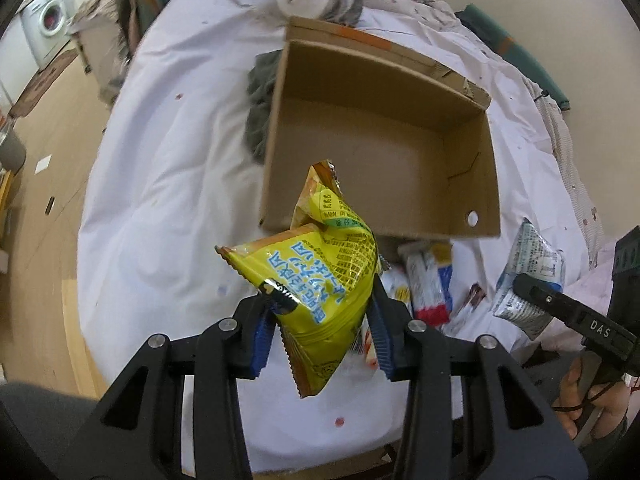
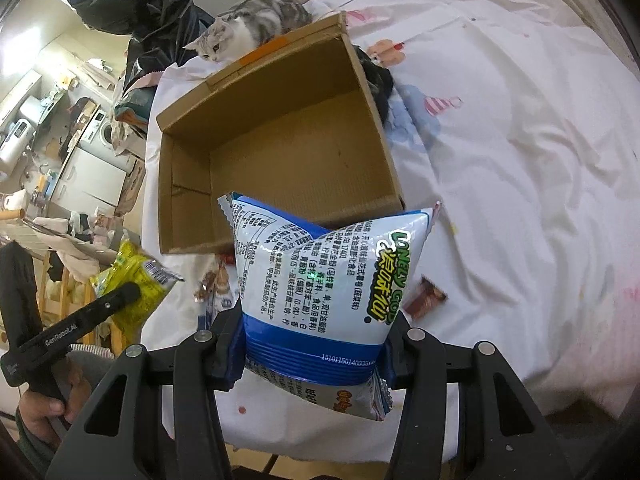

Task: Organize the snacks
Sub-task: 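Lower both bags into the box and open both tools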

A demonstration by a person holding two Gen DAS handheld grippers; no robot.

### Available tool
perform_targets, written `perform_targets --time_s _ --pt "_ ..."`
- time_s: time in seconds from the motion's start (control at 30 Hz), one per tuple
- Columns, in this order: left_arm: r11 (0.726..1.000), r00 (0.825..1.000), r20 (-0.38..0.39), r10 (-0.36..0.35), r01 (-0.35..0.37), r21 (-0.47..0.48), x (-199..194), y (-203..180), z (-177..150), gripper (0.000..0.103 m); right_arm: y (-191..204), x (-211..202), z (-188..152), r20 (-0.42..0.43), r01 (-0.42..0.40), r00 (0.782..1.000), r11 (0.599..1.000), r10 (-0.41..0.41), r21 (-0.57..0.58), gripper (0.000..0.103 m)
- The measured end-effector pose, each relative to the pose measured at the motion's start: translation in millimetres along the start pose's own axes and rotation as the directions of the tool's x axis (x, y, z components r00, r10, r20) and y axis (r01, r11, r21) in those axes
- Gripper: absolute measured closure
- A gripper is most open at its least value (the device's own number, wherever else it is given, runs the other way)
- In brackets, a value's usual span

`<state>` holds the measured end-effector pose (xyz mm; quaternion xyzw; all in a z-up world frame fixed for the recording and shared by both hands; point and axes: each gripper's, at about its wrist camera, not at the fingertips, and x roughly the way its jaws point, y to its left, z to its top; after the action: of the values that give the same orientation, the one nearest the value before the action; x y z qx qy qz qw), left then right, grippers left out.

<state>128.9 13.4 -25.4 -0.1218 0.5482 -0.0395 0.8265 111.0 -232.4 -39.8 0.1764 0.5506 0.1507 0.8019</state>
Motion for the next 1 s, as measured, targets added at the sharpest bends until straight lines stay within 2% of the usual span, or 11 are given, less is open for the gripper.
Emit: perform_targets --time_s 0.17,0.43,0.57,0.73,0.8,0.83,0.9,0.93,1.0 --pt "0.999 1.0 -0.019 -0.023 0.023 0.031 21 -14 34 0.065 10 19 32 -0.026 -0.006 1.0 1.0 0.005 -0.028 0.05" --pt "0.995 1.0 -0.012 -0.026 0.027 0.099 54 -29 68 0.065 16 59 76 -0.056 -0.005 0.998 0.996 0.0 -0.088 0.05" --pt "0.991 1.0 -0.015 -0.027 0.028 0.128 73 -28 76 0.065 5 77 82 -0.092 -0.027 0.996 0.997 0.02 -0.071 0.05" --pt "0.989 0.997 -0.062 -0.037 0.045 0.144 91 -23 78 0.065 3 82 88 -0.115 -0.052 0.992 0.997 0.046 -0.053 0.05" --pt "0.985 0.998 -0.062 -0.02 0.03 0.167 94 -22 78 0.065 9 80 85 -0.112 -0.048 0.993 0.996 0.04 -0.072 0.05" --pt "0.985 0.997 -0.07 -0.011 0.023 0.17 97 -20 78 0.065 14 78 85 -0.096 -0.018 0.995 0.994 0.008 -0.106 0.05" --pt "0.99 0.994 -0.105 -0.017 0.032 0.136 104 -13 78 0.065 19 79 86 -0.089 0.012 0.996 0.991 -0.024 -0.133 0.05" --pt "0.992 0.994 -0.109 -0.021 0.034 0.122 106 -12 79 0.065 21 81 87 -0.095 -0.003 0.995 0.991 -0.01 -0.135 0.05" --pt "0.992 0.996 -0.083 -0.026 0.036 0.118 104 -13 81 0.065 22 82 90 -0.098 -0.022 0.995 0.992 0.01 -0.124 0.048"
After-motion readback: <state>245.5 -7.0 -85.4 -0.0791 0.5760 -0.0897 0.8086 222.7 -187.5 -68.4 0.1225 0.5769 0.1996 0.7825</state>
